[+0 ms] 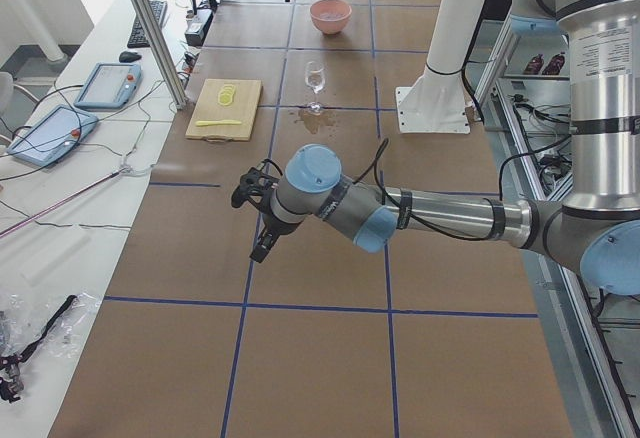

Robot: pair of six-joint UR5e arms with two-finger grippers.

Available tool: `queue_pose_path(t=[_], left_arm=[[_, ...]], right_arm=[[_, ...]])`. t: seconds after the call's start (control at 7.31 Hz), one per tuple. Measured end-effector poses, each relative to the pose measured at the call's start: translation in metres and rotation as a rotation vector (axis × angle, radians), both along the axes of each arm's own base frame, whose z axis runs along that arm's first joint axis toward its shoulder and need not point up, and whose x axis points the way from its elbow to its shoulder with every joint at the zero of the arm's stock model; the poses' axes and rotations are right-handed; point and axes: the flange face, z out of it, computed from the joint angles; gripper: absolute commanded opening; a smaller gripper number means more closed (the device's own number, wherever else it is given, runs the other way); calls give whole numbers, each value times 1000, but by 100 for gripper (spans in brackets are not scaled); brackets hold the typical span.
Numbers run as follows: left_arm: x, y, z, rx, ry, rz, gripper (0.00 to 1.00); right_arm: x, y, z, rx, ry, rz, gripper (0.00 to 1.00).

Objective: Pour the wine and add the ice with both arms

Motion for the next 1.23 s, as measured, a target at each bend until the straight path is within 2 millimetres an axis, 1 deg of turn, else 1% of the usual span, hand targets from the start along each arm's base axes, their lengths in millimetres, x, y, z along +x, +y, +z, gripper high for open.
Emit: queue_pose_path(t=[0.14,0.27,0.41,0.68,0.82,0.96,1.23], left_arm=[[-22,-11,-3,-4,-34,10,100],[-40,-13,1,-23,-51,11,100],[-49,-9,20,-61,-50,8,100],[-51,7,83,-118,-39,7,100],[-49,16,110,-139,-35,7,100],[-45,16,120,-160,-31,-5,100],[-32,5,123,-232,-51,-43,100]], right_arm=[[22,2,24,-18,0,-20,100],[39,7,41,-43,-19,-25,100],[47,11,55,-67,-30,-25,100],[52,14,81,-111,-25,-25,100],[55,21,97,-141,-17,-21,100],[60,28,111,-167,-10,-14,100],[77,39,134,-209,-1,10,100]])
